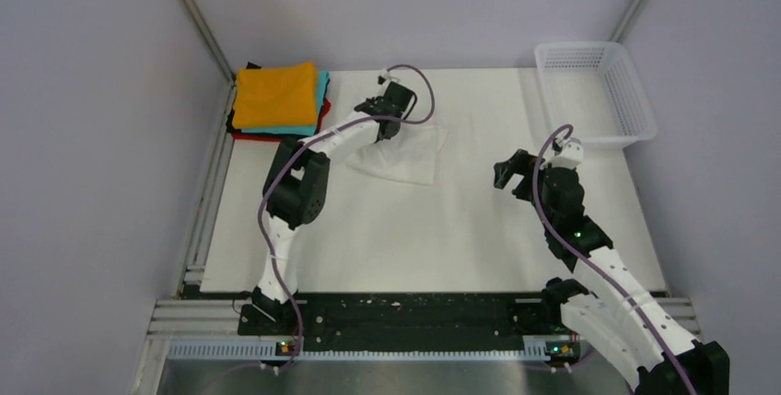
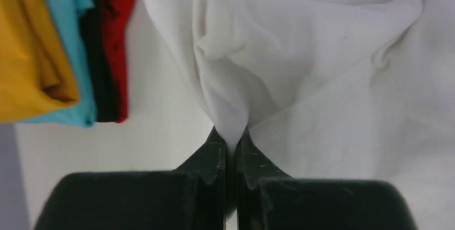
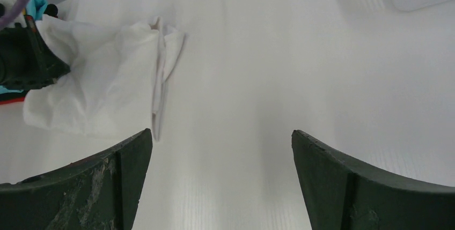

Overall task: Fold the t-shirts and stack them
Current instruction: Put the neatly folded tshirt into the corner of the board with the left arm

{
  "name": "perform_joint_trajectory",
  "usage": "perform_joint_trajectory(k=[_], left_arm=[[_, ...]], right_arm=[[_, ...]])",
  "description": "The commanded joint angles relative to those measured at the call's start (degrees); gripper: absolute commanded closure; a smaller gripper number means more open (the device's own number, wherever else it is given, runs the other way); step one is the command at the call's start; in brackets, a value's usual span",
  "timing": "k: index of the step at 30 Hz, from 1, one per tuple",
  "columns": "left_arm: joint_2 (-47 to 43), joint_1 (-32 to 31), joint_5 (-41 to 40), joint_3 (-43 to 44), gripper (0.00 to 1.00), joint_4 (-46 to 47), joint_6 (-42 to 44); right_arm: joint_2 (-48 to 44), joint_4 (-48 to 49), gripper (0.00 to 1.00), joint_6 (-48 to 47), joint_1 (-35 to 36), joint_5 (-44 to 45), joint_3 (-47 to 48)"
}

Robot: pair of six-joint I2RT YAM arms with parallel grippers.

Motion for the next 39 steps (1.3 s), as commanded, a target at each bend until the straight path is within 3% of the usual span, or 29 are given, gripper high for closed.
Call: perform_joint_trajectory(k=[1,9,15,28,39], left_arm=[[-9.25,1.99,-9.96,-1.93,1.00,9.85,15.19],[-12.35,6.18,-12.34,-0.66,1.00,18.05,28.77],[-12.83,8.67,-12.05,3.29,1.00,18.54,33.29],[-12.96,12.18,-14.77,13.23,1.00,16.36,35.63],[-15.11,15.17,-11.26,19.97,1.00,12.84,33.60]], right_arm=[[-1.32,-0.68,0.01,-0.86,-0.05,2.38,0.33],[-1.44,-1.66,0.01,-1.45,-0.13,4.59,0.67],[-1.60,-2.21,0.01,-1.59,-0.07,7.08,0.60],[-1.11,-3.35,0.01,-0.92,-0.07,10.52,1.03],[-0.53,-4.13,0.01,0.09,-0.12,13.13,1.00]])
